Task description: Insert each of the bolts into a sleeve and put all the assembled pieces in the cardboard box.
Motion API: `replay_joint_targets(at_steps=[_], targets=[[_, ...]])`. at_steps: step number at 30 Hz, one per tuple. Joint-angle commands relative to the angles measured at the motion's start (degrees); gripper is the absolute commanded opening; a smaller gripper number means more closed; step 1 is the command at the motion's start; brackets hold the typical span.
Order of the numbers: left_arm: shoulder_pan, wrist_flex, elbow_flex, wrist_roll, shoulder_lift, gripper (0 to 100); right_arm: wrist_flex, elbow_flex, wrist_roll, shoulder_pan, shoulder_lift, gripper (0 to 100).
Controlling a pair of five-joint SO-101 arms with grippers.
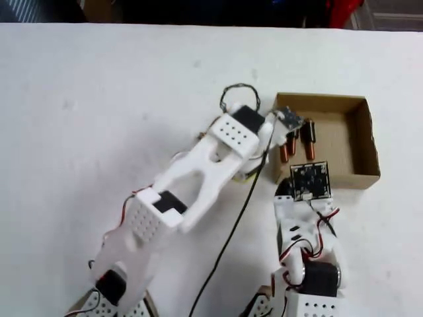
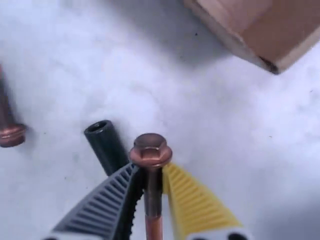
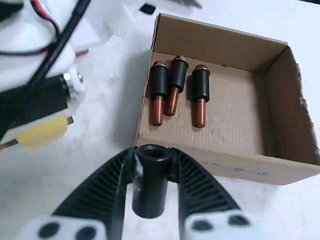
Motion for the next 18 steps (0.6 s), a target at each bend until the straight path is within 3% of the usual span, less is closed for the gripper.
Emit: replay_joint_targets(at_steps=[1, 8, 18], targets=[[-2.42, 3.87, -8.79, 0.53, -0.84, 2, -2.86, 0.09, -0.35, -1.98, -0.66, 1.7], [-7.43, 3.96, -11.43, 0.62, -2.15, 2, -8.75, 2.99, -0.44, -6.20, -0.66, 1.7], [-8.04, 4.04, -4.57, 0.62, -21.76, 2, -8.48, 2.99, -0.09, -11.30, -0.66, 1.7]])
